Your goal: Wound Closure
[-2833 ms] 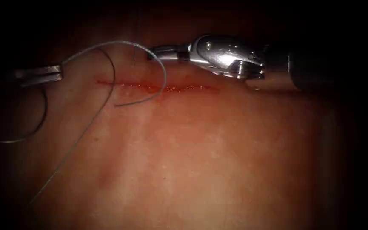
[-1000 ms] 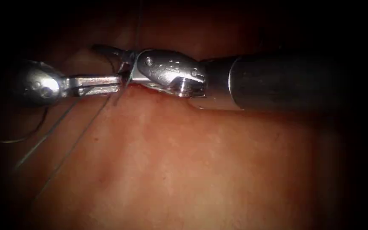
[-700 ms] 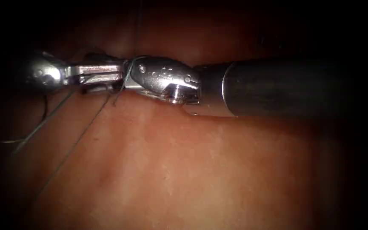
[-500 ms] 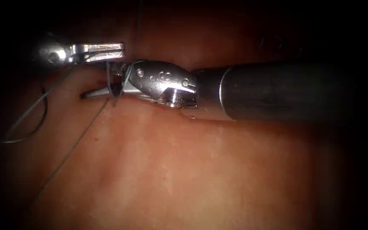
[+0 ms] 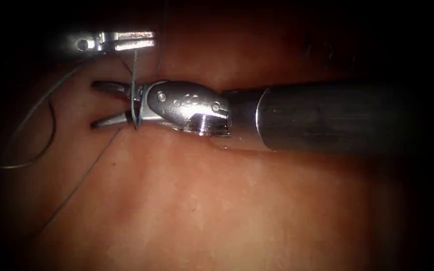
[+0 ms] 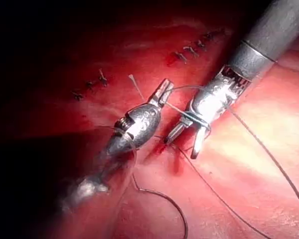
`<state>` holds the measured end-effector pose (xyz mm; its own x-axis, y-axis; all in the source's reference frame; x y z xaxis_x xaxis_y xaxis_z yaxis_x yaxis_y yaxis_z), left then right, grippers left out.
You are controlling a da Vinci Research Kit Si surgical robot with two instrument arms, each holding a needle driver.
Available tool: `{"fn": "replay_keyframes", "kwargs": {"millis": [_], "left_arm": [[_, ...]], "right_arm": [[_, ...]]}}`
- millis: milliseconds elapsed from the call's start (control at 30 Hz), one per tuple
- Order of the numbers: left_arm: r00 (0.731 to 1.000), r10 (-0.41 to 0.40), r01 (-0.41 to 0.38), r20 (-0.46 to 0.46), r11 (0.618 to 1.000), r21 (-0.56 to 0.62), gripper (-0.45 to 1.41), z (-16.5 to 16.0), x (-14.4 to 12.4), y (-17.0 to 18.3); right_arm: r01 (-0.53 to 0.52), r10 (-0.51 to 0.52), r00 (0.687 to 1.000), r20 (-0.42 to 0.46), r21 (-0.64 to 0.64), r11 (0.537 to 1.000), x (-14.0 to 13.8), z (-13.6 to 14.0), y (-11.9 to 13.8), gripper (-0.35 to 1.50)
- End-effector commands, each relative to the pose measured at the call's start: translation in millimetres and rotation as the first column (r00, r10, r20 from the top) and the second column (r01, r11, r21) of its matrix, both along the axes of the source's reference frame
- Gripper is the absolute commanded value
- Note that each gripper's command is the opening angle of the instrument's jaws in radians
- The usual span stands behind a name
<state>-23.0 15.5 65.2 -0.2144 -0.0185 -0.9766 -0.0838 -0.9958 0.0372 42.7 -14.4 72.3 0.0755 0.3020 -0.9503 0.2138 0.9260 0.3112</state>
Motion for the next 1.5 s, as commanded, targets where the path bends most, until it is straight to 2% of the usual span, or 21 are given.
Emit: {"fn": "replay_keyframes", "kwargs": {"millis": [33,400,700,1233,1500], "left_arm": [[1.0,0.0,0.0,0.002,1.0,-0.003,-0.45,0.9,-0.4,0.5],[1.0,-0.002,0.002,0.0,1.0,0.01,-0.45,4.3,0.1,-0.6],[1.0,0.01,-0.01,0.004,1.0,0.009,-0.45,5.7,1.7,-2.0],[1.0,0.018,-0.018,0.003,1.0,0.011,-0.45,6.6,2.8,-5.0],[1.0,0.03,-0.03,-0.001,0.999,0.012,-0.45,6.4,3.4,-6.5]], "right_arm": [[0.0,0.0,1.0,-0.012,-0.002,1.0,0.4,0.2,0.3,0.31],[-0.051,0.052,0.992,-0.112,0.015,0.999,0.1,0.1,0.5,0.22],[-0.151,0.162,0.964,-0.212,0.066,0.986,-1.2,0.4,1.6,0.15],[-0.302,0.345,0.909,-0.232,0.203,0.931,-3.0,1.8,3.2,0.14],[-0.372,0.416,0.893,-0.171,0.238,0.897,-3.8,2.3,3.6,0.2]]}}
